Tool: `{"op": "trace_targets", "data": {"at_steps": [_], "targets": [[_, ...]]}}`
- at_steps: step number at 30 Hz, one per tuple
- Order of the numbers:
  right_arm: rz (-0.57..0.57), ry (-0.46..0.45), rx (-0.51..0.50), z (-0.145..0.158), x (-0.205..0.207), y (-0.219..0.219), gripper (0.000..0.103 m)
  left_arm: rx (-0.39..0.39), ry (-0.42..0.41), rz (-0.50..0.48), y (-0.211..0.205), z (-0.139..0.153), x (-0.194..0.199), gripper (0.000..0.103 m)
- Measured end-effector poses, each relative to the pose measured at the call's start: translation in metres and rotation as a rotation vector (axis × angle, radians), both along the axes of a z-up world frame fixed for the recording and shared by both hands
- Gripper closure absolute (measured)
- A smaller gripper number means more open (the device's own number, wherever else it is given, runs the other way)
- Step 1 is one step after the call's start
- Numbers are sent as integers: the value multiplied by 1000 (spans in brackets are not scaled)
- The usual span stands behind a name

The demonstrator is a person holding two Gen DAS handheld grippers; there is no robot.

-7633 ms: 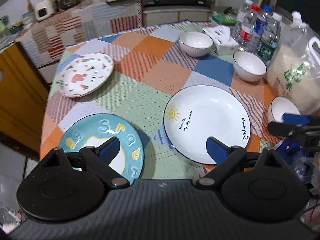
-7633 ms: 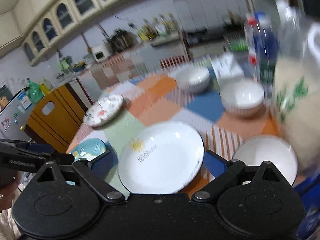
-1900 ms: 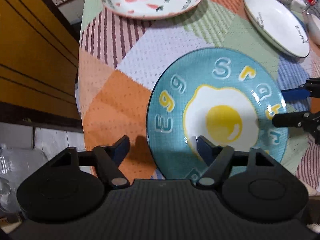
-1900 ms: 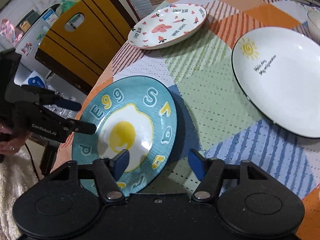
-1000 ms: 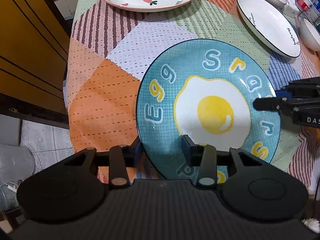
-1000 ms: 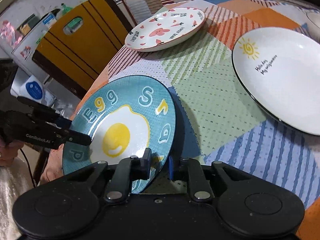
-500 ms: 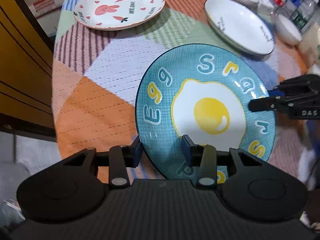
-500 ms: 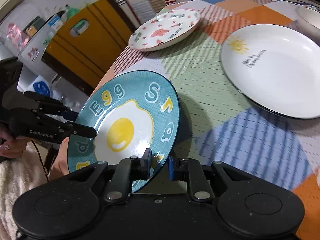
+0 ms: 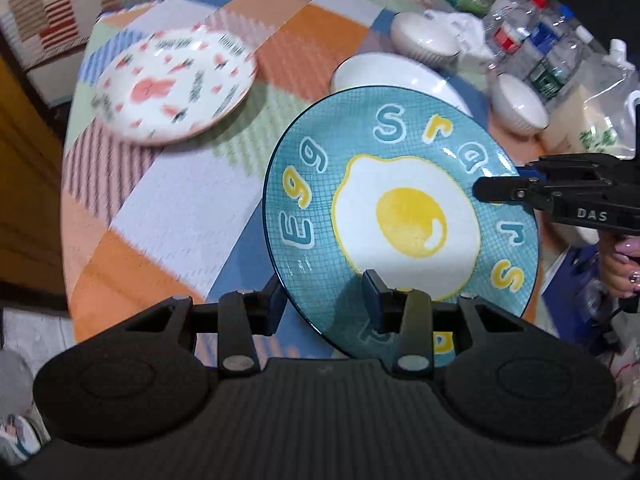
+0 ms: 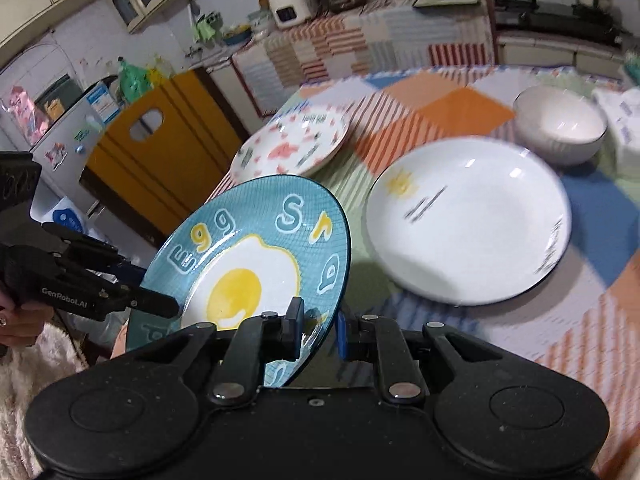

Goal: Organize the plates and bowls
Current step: 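Carry the blue egg plate with both grippers over the white sun plate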

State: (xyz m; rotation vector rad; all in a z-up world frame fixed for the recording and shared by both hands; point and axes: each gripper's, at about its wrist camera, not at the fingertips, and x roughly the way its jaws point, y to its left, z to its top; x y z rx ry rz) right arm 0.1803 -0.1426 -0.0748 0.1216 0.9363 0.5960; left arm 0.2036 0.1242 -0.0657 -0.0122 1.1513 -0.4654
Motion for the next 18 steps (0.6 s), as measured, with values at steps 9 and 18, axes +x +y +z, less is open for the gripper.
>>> {"op": "trace_targets", "data": {"at_steps": [9, 18], "targets": [[-108, -4, 15, 9, 35, -49, 82, -31, -14, -55, -41, 9, 67, 65], [-185, 6, -4, 1, 75, -77, 82, -24, 38, -58, -79, -17, 123, 65]]}}
